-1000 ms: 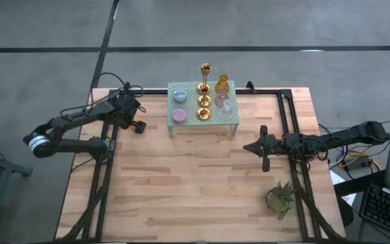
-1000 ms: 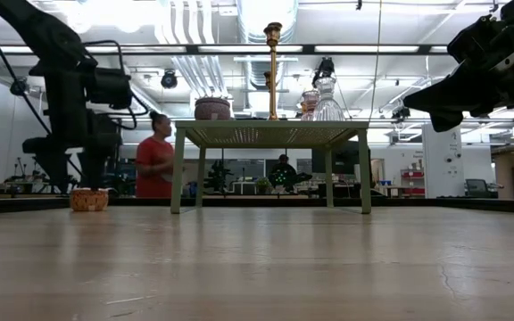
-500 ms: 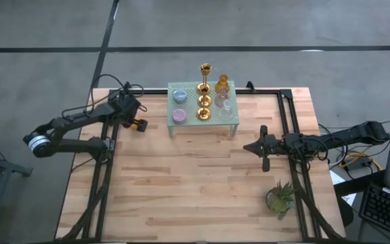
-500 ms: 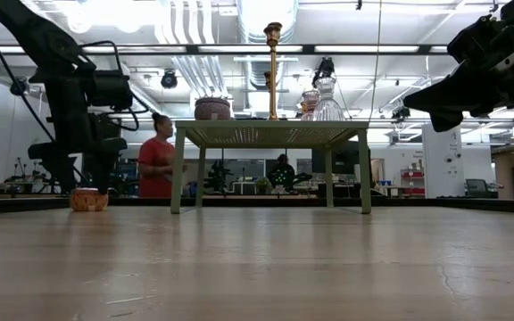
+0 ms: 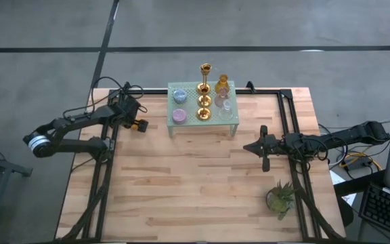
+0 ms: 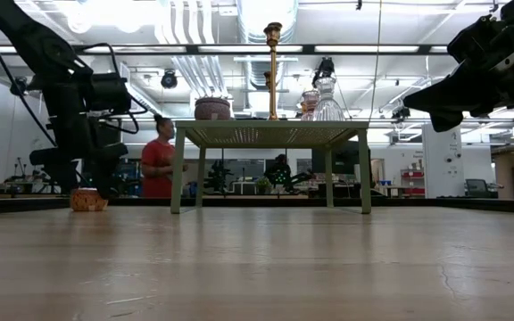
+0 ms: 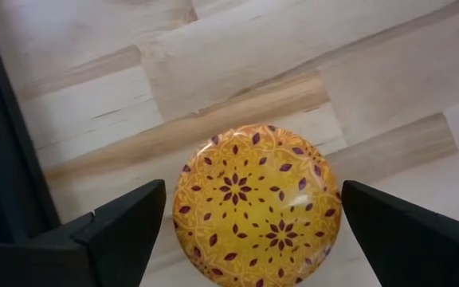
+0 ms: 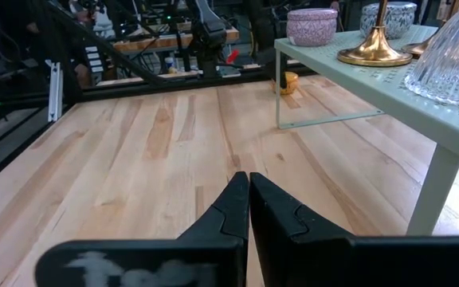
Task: Pick & Place candle stick holders
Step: Put the yellow scented candle on the shelf
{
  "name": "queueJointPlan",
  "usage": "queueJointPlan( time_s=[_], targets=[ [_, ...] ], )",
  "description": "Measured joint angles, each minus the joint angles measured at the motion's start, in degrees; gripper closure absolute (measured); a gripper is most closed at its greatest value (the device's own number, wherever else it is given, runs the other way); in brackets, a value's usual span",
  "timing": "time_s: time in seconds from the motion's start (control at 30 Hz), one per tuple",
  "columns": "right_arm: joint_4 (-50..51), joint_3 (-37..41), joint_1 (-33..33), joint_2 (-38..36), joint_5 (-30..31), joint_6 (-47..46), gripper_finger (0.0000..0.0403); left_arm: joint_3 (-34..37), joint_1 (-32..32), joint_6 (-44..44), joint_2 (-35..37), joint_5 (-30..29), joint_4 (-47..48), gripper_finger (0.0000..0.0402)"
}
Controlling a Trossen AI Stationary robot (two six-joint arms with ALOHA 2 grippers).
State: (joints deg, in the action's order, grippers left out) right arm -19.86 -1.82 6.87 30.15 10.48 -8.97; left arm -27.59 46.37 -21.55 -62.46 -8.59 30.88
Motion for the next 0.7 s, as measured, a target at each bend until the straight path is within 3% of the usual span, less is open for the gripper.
queueJointPlan(
  time_s=[0.43, 0.7],
  targets=[
    [0.0, 0.0, 0.0, 0.0, 0.0, 0.0, 0.0394, 0.0, 0.0, 0.1, 0.0, -0.5, 0.0, 0.0097],
    [0.0, 0.0, 0.0, 0.0, 0.0, 0.0, 0.0394, 0.0, 0.0, 0.1, 0.0, -0.4, -0.2, 0.0091]
  ],
)
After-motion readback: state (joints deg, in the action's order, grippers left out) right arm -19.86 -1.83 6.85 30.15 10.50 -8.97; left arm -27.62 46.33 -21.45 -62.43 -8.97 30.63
